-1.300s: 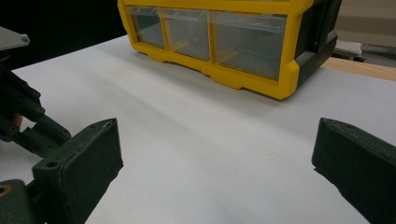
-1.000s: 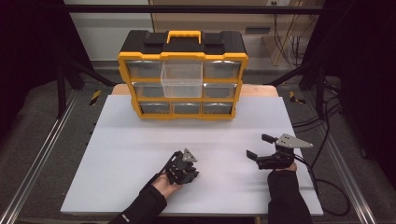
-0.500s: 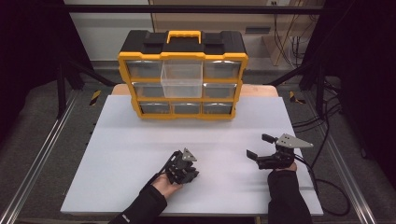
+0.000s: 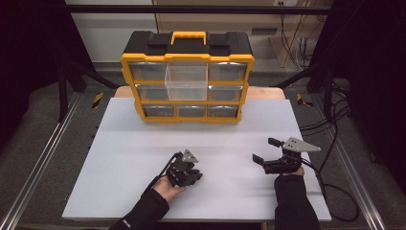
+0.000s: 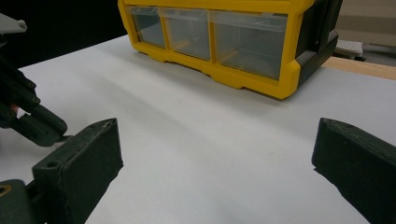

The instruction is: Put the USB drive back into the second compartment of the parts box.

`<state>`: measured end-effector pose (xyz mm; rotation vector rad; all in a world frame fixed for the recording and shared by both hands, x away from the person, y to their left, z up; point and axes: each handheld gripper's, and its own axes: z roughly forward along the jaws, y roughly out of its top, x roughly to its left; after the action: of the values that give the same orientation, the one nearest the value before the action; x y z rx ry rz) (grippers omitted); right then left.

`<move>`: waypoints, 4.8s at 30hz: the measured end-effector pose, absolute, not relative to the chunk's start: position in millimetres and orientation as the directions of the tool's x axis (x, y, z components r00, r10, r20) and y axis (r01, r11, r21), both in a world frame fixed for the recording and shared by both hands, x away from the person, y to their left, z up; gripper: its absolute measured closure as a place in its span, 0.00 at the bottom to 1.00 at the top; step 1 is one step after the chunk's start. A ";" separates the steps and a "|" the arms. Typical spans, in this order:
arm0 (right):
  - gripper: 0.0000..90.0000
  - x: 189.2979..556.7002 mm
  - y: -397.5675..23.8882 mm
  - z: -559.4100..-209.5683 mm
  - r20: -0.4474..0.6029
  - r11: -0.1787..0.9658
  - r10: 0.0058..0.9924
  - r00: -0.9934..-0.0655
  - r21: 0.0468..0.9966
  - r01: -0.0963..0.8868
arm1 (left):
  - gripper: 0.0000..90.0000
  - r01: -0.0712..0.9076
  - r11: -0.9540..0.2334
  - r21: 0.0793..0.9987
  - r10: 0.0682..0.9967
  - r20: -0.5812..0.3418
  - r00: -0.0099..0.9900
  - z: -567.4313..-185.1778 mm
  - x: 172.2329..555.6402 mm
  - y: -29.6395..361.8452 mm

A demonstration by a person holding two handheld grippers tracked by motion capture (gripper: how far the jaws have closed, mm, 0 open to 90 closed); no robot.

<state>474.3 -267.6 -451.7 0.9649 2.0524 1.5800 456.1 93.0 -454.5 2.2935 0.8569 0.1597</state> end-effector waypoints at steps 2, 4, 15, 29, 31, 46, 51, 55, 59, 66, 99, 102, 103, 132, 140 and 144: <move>0.02 474.2 -267.6 -451.7 0.112 0.134 0.711 -0.694 0.948 0.290 | 0.88 0.535 -0.552 0.640 0.619 -0.114 0.777 -452.3 455.9 94.1; 0.02 474.2 -267.6 -451.7 0.111 0.135 0.711 -0.695 0.948 0.290 | 0.88 0.531 -0.552 0.642 0.617 -0.113 0.778 -450.9 455.6 94.8; 0.02 474.2 -267.7 -451.7 0.112 0.135 0.711 -0.694 0.947 0.291 | 0.88 0.521 -0.549 0.654 0.613 -0.109 0.783 -440.9 455.5 101.6; 0.02 474.3 -267.5 -451.8 0.115 0.134 0.711 -0.694 0.946 0.294 | 0.88 0.519 -0.522 0.677 0.621 -0.115 0.775 -428.0 458.8 116.2; 0.02 474.2 -267.6 -451.7 0.116 0.134 0.711 -0.693 0.946 0.296 | 0.88 0.519 -0.524 0.675 0.622 -0.113 0.775 -426.1 459.4 118.3; 0.02 474.4 -267.8 -451.7 0.115 0.135 0.710 -0.695 0.946 0.295 | 0.88 0.515 -0.499 0.697 0.637 -0.108 0.764 -412.4 461.8 132.7; 0.02 474.5 -267.9 -451.7 0.115 0.135 0.711 -0.693 0.946 0.295 | 0.88 0.514 -0.485 0.708 0.643 -0.110 0.758 -407.0 462.8 139.2; 0.02 474.5 -268.0 -451.6 0.115 0.136 0.711 -0.693 0.946 0.296 | 0.88 0.515 -0.477 0.712 0.647 -0.111 0.754 -403.6 463.3 144.4; 0.02 474.5 -268.1 -451.3 0.116 0.134 0.710 -0.694 0.946 0.295 | 0.88 0.516 -0.464 0.720 0.656 -0.112 0.746 -400.6 464.2 150.3; 0.02 474.4 -268.4 -451.0 0.115 0.134 0.710 -0.695 0.947 0.293 | 0.88 0.516 -0.447 0.731 0.665 -0.114 0.738 -393.5 465.0 159.3; 0.02 474.0 -268.3 -450.7 0.114 0.135 0.710 -0.695 0.947 0.293 | 0.88 0.462 -0.372 0.805 0.695 -0.088 0.713 -330.3 463.3 199.9; 0.02 474.0 -268.5 -450.7 0.114 0.134 0.710 -0.695 0.947 0.293 | 0.88 0.457 -0.373 0.808 0.695 -0.083 0.714 -323.6 464.6 202.0; 0.02 474.0 -268.5 -450.7 0.114 0.135 0.710 -0.695 0.947 0.292 | 0.88 0.454 -0.374 0.809 0.696 -0.079 0.713 -321.2 464.8 202.4; 0.02 474.1 -268.3 -450.8 0.115 0.136 0.710 -0.695 0.946 0.295 | 0.88 0.378 -0.390 0.840 0.679 -0.014 0.734 -255.3 466.2 200.2; 0.02 474.0 -268.3 -450.7 0.115 0.135 0.710 -0.695 0.946 0.295 | 0.88 0.368 -0.382 0.848 0.680 -0.012 0.733 -238.4 470.0 199.8; 0.02 474.0 -268.3 -450.8 0.115 0.136 0.709 -0.695 0.946 0.295 | 0.88 0.363 -0.376 0.852 0.682 -0.010 0.731 -228.4 472.4 198.9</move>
<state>474.0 -268.3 -450.8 0.9686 2.0592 1.5788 472.4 198.9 -228.4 1.9997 0.7950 0.4313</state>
